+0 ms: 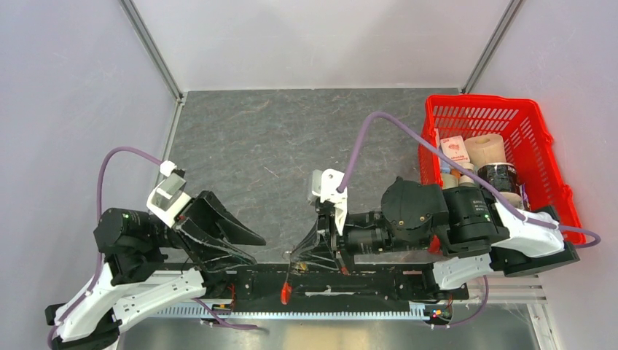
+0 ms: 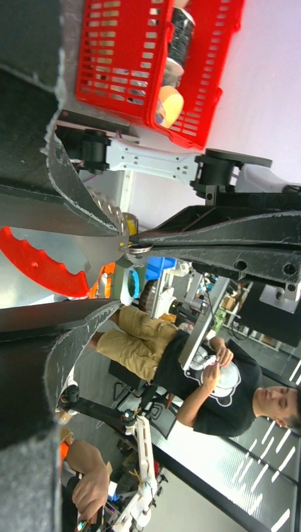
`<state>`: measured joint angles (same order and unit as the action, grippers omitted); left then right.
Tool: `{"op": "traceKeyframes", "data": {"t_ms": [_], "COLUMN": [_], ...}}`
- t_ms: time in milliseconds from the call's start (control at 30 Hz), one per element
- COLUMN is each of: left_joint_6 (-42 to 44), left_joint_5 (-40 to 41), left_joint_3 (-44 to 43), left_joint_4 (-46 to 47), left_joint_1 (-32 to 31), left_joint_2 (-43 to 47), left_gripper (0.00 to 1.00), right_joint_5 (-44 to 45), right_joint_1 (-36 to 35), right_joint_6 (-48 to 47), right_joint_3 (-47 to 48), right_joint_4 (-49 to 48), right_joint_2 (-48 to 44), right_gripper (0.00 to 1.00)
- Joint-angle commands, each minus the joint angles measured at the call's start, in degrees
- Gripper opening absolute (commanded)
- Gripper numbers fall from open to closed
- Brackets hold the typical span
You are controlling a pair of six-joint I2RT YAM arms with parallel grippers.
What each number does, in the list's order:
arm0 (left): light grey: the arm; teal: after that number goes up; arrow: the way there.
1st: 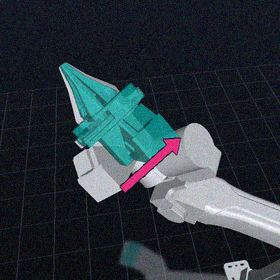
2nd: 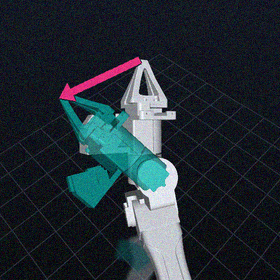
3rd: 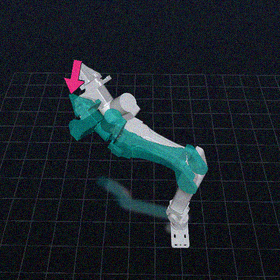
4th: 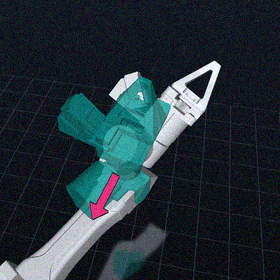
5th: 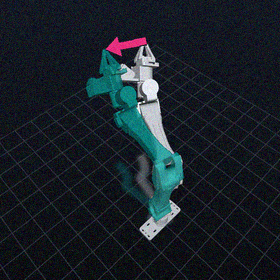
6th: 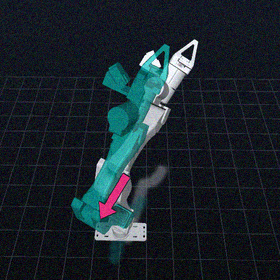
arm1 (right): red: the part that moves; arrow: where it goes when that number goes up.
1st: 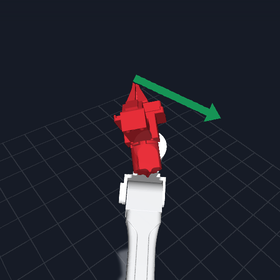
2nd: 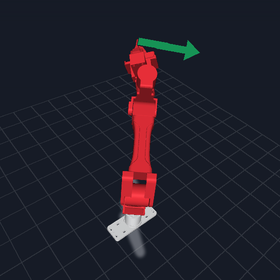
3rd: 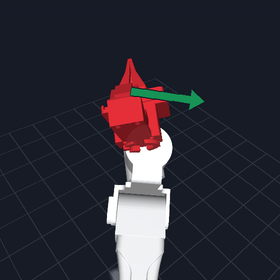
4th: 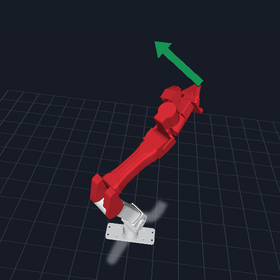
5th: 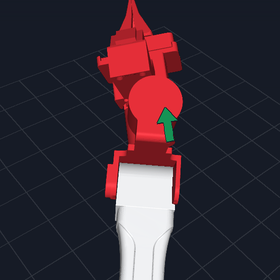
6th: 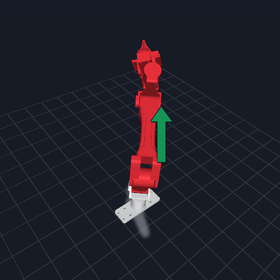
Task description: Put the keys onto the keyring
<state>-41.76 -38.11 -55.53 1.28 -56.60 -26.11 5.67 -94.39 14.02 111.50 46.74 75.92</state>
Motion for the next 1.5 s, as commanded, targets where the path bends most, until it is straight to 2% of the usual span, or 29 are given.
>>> {"op": "traceKeyframes", "data": {"t_ms": [0,400,700,1467], "left_joint_6": [5.7,6.9,8.9,10.4], "left_joint_5": [-1.8,-8.0,-10.3,-10.9], "left_joint_3": [-4.2,-3.9,-4.6,-5.5], "left_joint_4": [-12.8,-21.3,-27.0,-28.1], "left_joint_1": [0.2,0.2,0.2,0.2], "left_joint_2": [-1.7,-6.6,-7.6,-6.6], "left_gripper": [0.47,0.44,0.39,0.38], "right_joint_5": [-7.2,-11.7,-6.3,-11.8], "right_joint_1": [0.0,0.1,0.5,7.1], "right_joint_6": [2.7,8.1,8.3,10.7], "right_joint_3": [2.7,-5.6,-6.0,-8.8], "right_joint_4": [6.1,2.8,1.9,-1.1], "right_joint_2": [1.4,0.3,0.2,3.3], "right_gripper": [0.00,0.00,0.00,0.00]}}
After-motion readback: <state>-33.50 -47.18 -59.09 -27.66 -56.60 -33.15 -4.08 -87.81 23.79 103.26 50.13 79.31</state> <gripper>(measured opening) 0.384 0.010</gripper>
